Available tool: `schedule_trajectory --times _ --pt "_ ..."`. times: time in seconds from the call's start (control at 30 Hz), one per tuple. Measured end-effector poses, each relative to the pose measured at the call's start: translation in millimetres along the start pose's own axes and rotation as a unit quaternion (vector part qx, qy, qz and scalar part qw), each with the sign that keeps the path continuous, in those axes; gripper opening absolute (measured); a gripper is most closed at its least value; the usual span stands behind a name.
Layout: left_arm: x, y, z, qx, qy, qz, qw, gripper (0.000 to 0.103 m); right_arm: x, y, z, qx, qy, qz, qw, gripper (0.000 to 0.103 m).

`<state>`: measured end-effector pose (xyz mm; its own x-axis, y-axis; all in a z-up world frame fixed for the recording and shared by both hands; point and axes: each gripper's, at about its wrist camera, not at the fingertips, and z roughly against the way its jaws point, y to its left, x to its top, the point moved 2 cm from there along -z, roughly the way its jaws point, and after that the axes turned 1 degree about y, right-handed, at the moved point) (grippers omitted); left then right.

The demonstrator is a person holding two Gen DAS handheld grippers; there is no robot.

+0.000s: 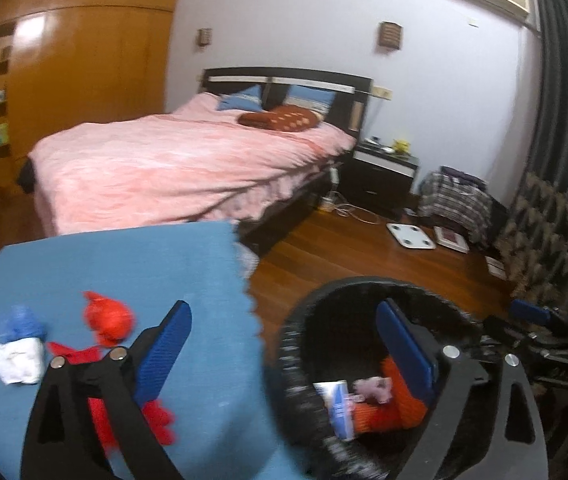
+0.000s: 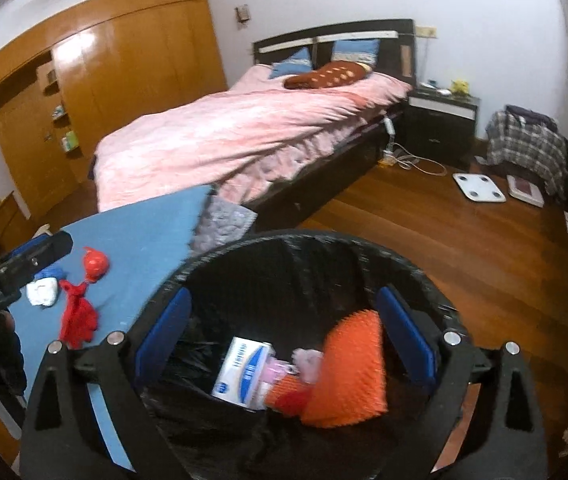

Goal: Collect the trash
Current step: 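Move both tools back over the table toward the red glove, then grasp the red glove with the right tool while the left tool grasps the white tissue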

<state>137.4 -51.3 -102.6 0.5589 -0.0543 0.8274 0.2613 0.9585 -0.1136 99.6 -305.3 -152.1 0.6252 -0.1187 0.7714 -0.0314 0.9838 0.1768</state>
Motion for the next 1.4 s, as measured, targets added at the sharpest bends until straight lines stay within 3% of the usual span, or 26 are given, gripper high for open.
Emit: schedule_trajectory --times 0.27,0.63,0.9,1.4 --pt "-22.9 78.0 40.8 0.090 -0.005 0.020 0.9957 0.092 7.9 76.9 -24.1 0.069 0.006 0.039 0.997 0.093" --pt "-63.6 160.9 62.0 0.170 0.019 0.061 0.9834 0.092 0.5 188.9 -72.8 0.136 0.029 0.091 0.986 0.093" --pt "-83.0 205.0 61.6 0.198 0.034 0.080 0.9764 0.092 -18.4 246.3 -113.1 0.154 0.064 0.115 0.979 0.093" --pt "-102.2 249.5 52.1 0.207 0.052 0.105 0.9713 0.092 -48.9 304.9 -171.2 0.163 0.127 0.157 0.966 0.091"
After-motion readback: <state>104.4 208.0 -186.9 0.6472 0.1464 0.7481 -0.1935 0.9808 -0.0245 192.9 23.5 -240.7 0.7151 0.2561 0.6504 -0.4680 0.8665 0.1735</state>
